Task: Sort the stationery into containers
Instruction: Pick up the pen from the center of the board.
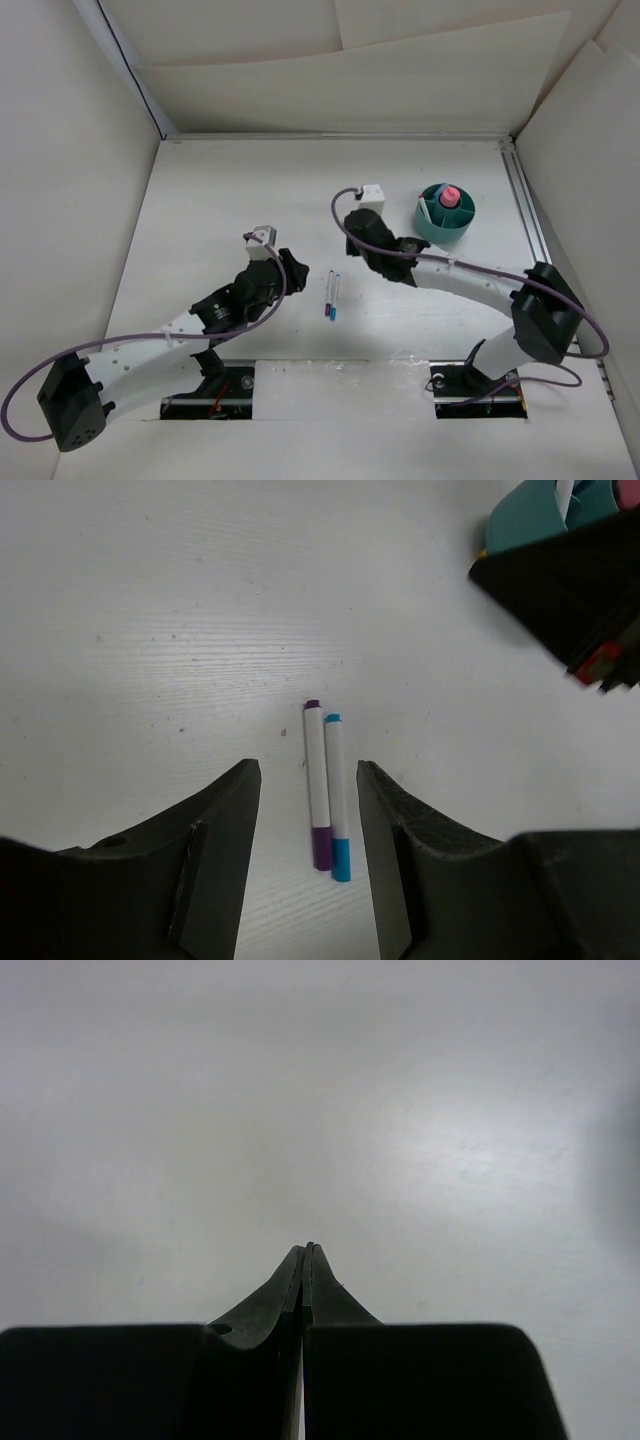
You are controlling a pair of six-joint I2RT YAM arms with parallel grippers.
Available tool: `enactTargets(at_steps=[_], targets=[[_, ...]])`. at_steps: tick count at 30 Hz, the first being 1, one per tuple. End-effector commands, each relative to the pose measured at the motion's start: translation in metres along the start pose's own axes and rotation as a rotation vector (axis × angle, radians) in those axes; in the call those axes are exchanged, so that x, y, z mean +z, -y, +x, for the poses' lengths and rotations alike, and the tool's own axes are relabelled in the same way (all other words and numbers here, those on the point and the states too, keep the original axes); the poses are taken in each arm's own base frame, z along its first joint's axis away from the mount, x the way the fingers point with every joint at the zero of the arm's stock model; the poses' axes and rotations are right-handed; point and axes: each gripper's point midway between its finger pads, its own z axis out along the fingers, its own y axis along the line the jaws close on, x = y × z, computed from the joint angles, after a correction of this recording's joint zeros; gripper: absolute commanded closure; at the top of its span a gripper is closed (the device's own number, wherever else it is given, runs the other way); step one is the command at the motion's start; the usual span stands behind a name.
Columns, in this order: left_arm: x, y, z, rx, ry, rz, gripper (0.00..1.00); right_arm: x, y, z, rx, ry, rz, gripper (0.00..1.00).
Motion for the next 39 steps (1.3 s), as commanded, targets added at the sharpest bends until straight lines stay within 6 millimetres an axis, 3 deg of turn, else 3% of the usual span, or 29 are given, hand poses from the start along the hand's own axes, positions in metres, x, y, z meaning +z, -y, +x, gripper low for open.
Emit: enactTargets(at_steps=[1, 2, 4, 6, 8, 19, 21, 24, 39], targets=[[-0.009, -0.010, -0.008, -0.024, 0.014, -0.057, 0.60, -0.014, -0.039, 0.049, 0.004, -0.142, -0.118, 0.99], [-0.012, -0.009, -0.010, -0.040, 0.020, -0.053, 0.60, -0.013, -0.045, 0.062, 0.013, -0.174, -0.124, 0.96], [-0.015, -0.013, -0.008, -0.044, 0.010, -0.062, 0.60, -0.015, -0.054, 0.081, 0.007, -0.229, -0.149, 0.77], [-0.019, -0.012, -0.012, -0.051, 0.020, -0.052, 0.60, -0.012, -0.055, 0.101, 0.013, -0.283, -0.132, 0.69], [-0.021, -0.012, -0.013, -0.060, 0.021, -0.051, 0.60, -0.013, -0.057, 0.107, 0.012, -0.293, -0.134, 0.61], [-0.025, -0.004, -0.028, -0.046, 0.049, -0.039, 0.60, -0.009, -0.046, 0.138, 0.029, -0.359, -0.056, 0.60], [-0.024, -0.003, -0.029, -0.036, 0.048, -0.041, 0.60, -0.005, -0.042, 0.143, 0.031, -0.365, -0.017, 0.71], [-0.022, -0.001, -0.030, -0.040, 0.054, -0.035, 0.60, -0.005, -0.037, 0.147, 0.036, -0.370, 0.002, 0.74], [-0.018, 0.000, -0.024, -0.027, 0.034, -0.028, 0.60, 0.005, -0.041, 0.163, -0.002, -0.411, 0.007, 0.65]])
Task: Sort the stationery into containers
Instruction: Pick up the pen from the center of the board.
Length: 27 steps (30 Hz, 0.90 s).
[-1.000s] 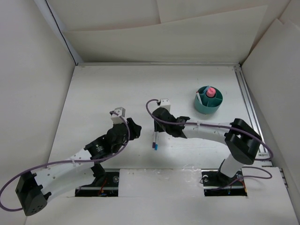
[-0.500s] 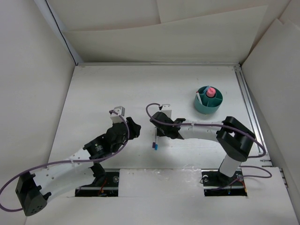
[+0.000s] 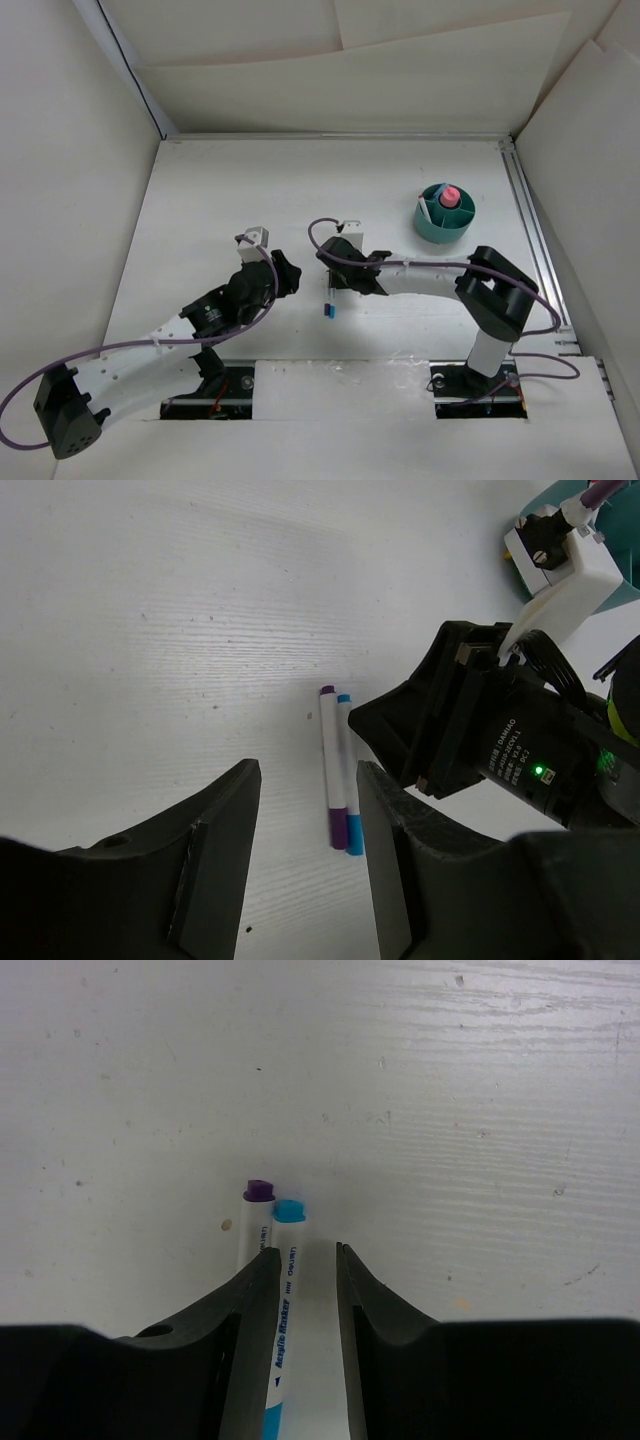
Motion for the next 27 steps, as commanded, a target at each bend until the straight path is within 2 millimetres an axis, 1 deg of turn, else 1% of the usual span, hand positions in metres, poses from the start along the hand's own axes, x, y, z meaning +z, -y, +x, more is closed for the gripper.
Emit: enactTargets(at_steps=[1, 4, 5, 7, 8, 9, 11, 12, 13, 14, 15, 16, 18, 19, 20, 22, 23, 24, 25, 26, 27], targets=[[-0.001, 0.015, -0.019, -0.015, 0.046, 0.037, 0.60, 0.006, -0.004, 0.005, -0.021, -0.017, 0.011, 0.65], [-0.001, 0.015, -0.019, -0.015, 0.046, 0.037, 0.60, 0.006, -0.004, 0.005, -0.021, -0.017, 0.011, 0.66], [-0.001, 0.015, -0.019, -0.015, 0.046, 0.037, 0.60, 0.005, -0.007, 0.001, -0.016, -0.010, 0.004, 0.66], [-0.001, 0.015, -0.019, -0.015, 0.046, 0.037, 0.60, -0.001, -0.009, -0.005, -0.017, 0.004, -0.010, 0.72], [-0.003, 0.016, -0.021, -0.019, 0.052, 0.043, 0.60, -0.003, -0.011, -0.008, -0.012, 0.010, -0.017, 0.74], [-0.003, 0.016, -0.021, -0.019, 0.052, 0.043, 0.60, -0.010, -0.012, -0.016, -0.002, 0.032, -0.026, 0.75], [-0.003, 0.016, -0.021, -0.019, 0.052, 0.043, 0.60, -0.016, -0.011, -0.017, -0.010, 0.038, -0.022, 0.75], [-0.003, 0.016, -0.021, -0.019, 0.052, 0.043, 0.60, -0.019, -0.011, -0.020, -0.006, 0.050, -0.021, 0.75], [-0.003, 0.016, -0.021, -0.019, 0.052, 0.043, 0.60, -0.024, -0.011, -0.018, -0.017, 0.042, -0.020, 0.74], [-0.003, 0.016, -0.021, -0.019, 0.052, 0.043, 0.60, -0.023, -0.009, -0.019, -0.017, 0.052, -0.011, 0.72], [-0.003, 0.017, -0.022, -0.023, 0.058, 0.049, 0.60, -0.025, -0.012, -0.017, -0.025, 0.050, -0.017, 0.68], [-0.003, 0.017, -0.022, -0.023, 0.058, 0.049, 0.60, -0.026, -0.015, -0.020, -0.021, 0.056, -0.023, 0.64], [-0.003, 0.018, -0.021, -0.023, 0.052, 0.056, 0.60, -0.024, -0.018, -0.016, -0.022, 0.039, -0.037, 0.63], [-0.003, 0.018, -0.021, -0.023, 0.052, 0.056, 0.60, -0.016, -0.018, -0.010, -0.028, 0.030, -0.028, 0.63], [-0.003, 0.018, -0.021, -0.023, 0.052, 0.056, 0.60, -0.014, -0.017, -0.008, -0.032, 0.024, -0.022, 0.63], [-0.003, 0.018, -0.021, -0.023, 0.052, 0.056, 0.60, -0.012, -0.018, -0.008, -0.033, 0.023, -0.020, 0.63], [-0.003, 0.018, -0.021, -0.023, 0.052, 0.056, 0.60, -0.007, -0.018, -0.005, -0.036, 0.019, -0.016, 0.63], [-0.005, 0.019, -0.023, -0.027, 0.059, 0.062, 0.60, -0.004, -0.016, -0.004, -0.040, 0.020, -0.002, 0.63], [-0.004, 0.017, -0.020, -0.023, 0.053, 0.057, 0.60, -0.001, -0.014, -0.002, -0.036, 0.020, 0.011, 0.63], [-0.004, 0.017, -0.020, -0.023, 0.053, 0.057, 0.60, -0.002, -0.017, -0.005, -0.032, 0.026, 0.005, 0.63], [-0.004, 0.017, -0.020, -0.023, 0.053, 0.057, 0.60, 0.001, -0.014, -0.004, -0.036, 0.028, 0.018, 0.64]])
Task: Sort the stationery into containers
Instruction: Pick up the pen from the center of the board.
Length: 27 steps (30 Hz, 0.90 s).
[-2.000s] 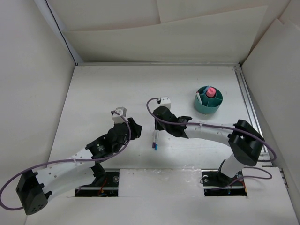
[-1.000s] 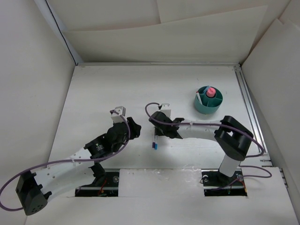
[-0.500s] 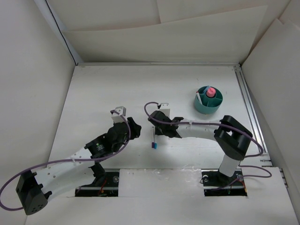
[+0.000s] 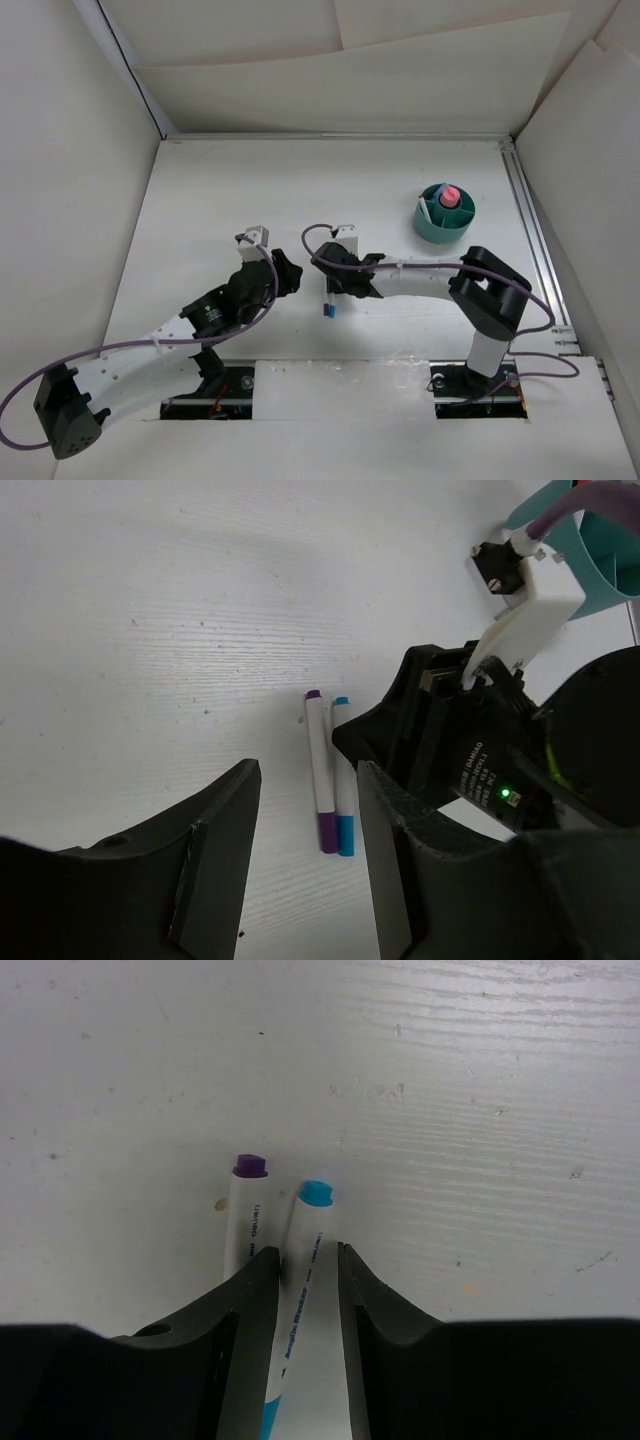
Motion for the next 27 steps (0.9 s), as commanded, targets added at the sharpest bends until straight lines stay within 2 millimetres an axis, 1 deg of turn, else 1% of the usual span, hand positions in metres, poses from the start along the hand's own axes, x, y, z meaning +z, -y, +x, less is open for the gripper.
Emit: enactTargets(at_steps=[1, 2, 5, 7, 9, 10, 11, 14, 16, 17, 19, 21, 22, 23, 24, 26, 27], targets=[[-0.004, 0.013, -0.018, -0.016, 0.047, 0.040, 0.60, 0.002, -0.008, -0.012, 0.014, 0.040, 0.006, 0.64], [-0.004, 0.013, -0.018, -0.016, 0.047, 0.040, 0.60, 0.001, -0.010, -0.017, 0.019, 0.054, 0.007, 0.64], [-0.004, 0.015, -0.019, -0.020, 0.047, 0.053, 0.60, 0.006, -0.006, -0.017, 0.011, 0.059, 0.037, 0.68], [-0.004, 0.016, -0.019, -0.020, 0.047, 0.053, 0.60, 0.008, -0.003, -0.013, 0.002, 0.048, 0.048, 0.69], [-0.004, 0.016, -0.019, -0.020, 0.047, 0.053, 0.60, 0.008, -0.005, -0.015, 0.007, 0.055, 0.042, 0.69], [-0.004, 0.016, -0.019, -0.020, 0.047, 0.053, 0.60, 0.011, -0.004, -0.012, 0.003, 0.049, 0.047, 0.71], [-0.004, 0.016, -0.019, -0.020, 0.047, 0.053, 0.60, 0.012, -0.002, -0.014, 0.010, 0.050, 0.053, 0.72], [-0.004, 0.016, -0.019, -0.020, 0.047, 0.053, 0.60, 0.012, -0.002, -0.014, 0.019, 0.050, 0.053, 0.72], [-0.004, 0.016, -0.019, -0.020, 0.047, 0.053, 0.60, 0.013, 0.001, -0.010, 0.014, 0.044, 0.060, 0.77], [-0.004, 0.016, -0.019, -0.020, 0.047, 0.053, 0.60, 0.014, 0.004, -0.013, 0.021, 0.045, 0.066, 0.85], [-0.004, 0.016, -0.019, -0.020, 0.047, 0.053, 0.60, 0.016, 0.006, -0.014, 0.028, 0.039, 0.065, 0.95], [-0.004, 0.016, -0.019, -0.020, 0.047, 0.053, 0.60, 0.007, 0.006, -0.022, 0.025, 0.059, 0.061, 1.00], [-0.004, 0.016, -0.019, -0.020, 0.047, 0.053, 0.60, 0.004, 0.009, -0.030, 0.038, 0.076, 0.064, 1.00], [-0.004, 0.016, -0.019, -0.020, 0.047, 0.053, 0.60, 0.000, 0.009, -0.033, 0.031, 0.080, 0.060, 1.00], [-0.004, 0.016, -0.019, -0.020, 0.047, 0.053, 0.60, -0.012, 0.008, -0.045, 0.034, 0.114, 0.041, 1.00], [-0.004, 0.017, -0.020, -0.024, 0.054, 0.060, 0.60, -0.024, 0.016, -0.066, 0.054, 0.154, 0.041, 1.00], [-0.002, 0.016, -0.018, -0.020, 0.047, 0.053, 0.60, -0.040, 0.018, -0.084, 0.068, 0.194, 0.016, 1.00]])
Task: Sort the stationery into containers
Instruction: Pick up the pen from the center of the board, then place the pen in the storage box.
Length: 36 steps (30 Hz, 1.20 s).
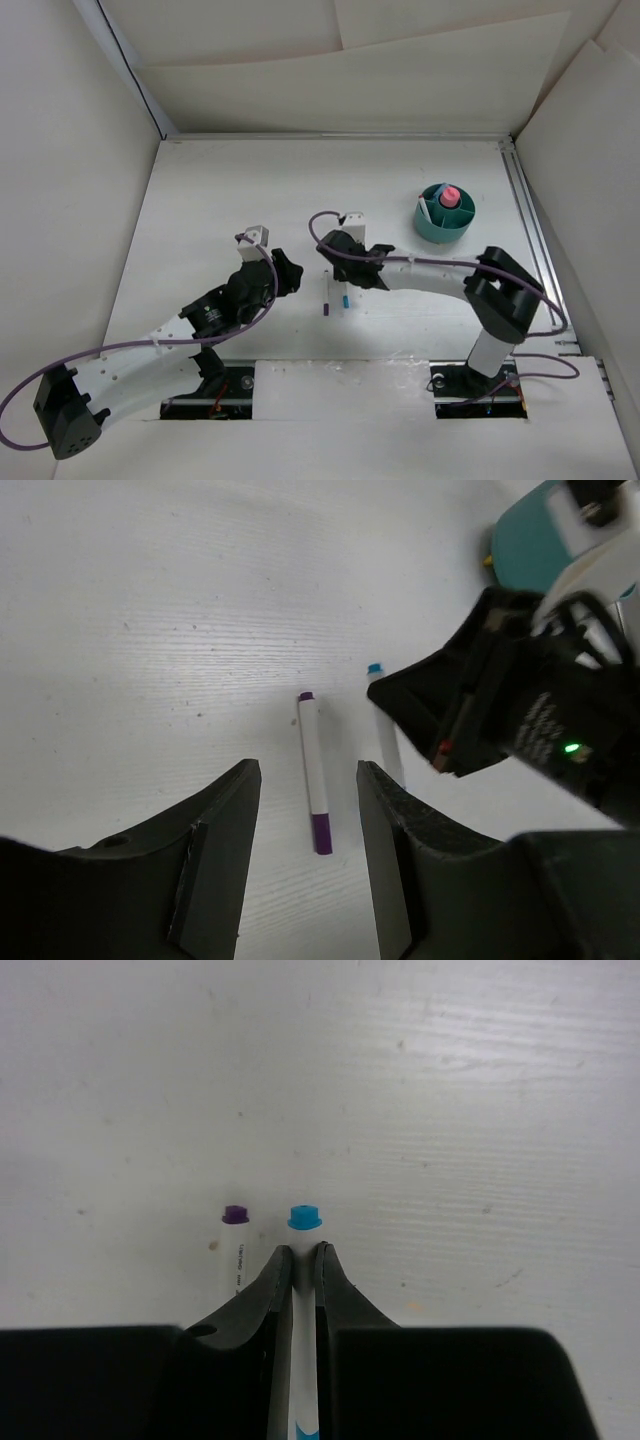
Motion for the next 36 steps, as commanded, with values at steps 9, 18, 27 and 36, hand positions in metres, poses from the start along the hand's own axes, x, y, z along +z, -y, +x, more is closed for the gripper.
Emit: enactTargets(at_steps=[9, 18, 27, 36], targets=[[0.011, 0.042, -0.008, -0.030, 0.001, 0.148, 0.61, -0.093, 0.110, -0.191, 0.257, 0.436, 0.026, 1.00], [0.018, 0.055, -0.004, -0.014, -0.018, 0.196, 0.62, -0.095, 0.208, -0.254, 0.361, 0.662, 0.376, 1.00], [0.030, 0.049, 0.014, 0.018, -0.055, 0.187, 0.62, -0.085, 0.250, -0.274, 0.333, 0.746, 0.589, 1.00], [0.039, 0.048, 0.024, 0.034, -0.075, 0.183, 0.62, -0.083, 0.263, -0.275, 0.248, 0.749, 0.683, 1.00]])
